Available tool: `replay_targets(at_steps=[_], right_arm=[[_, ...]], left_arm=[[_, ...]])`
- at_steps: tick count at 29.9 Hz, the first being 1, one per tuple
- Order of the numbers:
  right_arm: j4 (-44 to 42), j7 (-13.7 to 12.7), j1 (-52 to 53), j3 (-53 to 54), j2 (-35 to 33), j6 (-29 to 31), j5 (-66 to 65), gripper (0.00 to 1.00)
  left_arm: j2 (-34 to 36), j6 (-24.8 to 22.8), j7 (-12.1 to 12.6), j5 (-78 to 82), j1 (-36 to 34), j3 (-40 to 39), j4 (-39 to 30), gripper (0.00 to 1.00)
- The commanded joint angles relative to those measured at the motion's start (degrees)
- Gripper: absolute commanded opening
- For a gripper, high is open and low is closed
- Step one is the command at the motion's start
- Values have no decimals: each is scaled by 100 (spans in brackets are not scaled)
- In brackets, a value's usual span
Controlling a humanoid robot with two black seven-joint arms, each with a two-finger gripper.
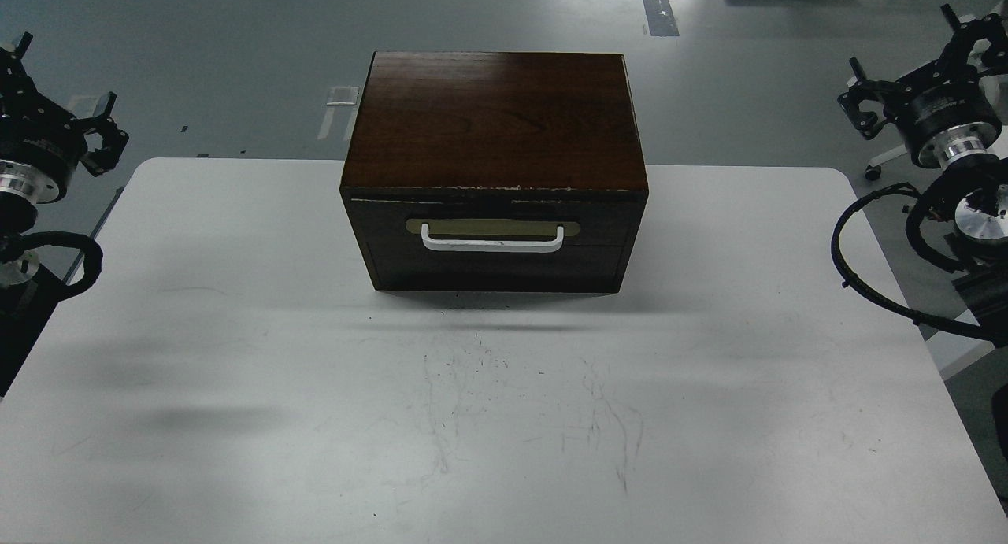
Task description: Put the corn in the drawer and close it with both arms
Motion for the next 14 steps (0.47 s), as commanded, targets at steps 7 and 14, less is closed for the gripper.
replay_targets(at_steps=[7, 14], right_arm=[[16, 144, -75, 49, 87, 0, 14, 100], [43, 144, -171, -47, 79, 0, 5, 100]], left_arm=[[-192, 0, 3, 8, -39, -25, -53, 97], [-246, 0, 3, 8, -48, -34, -71, 97]])
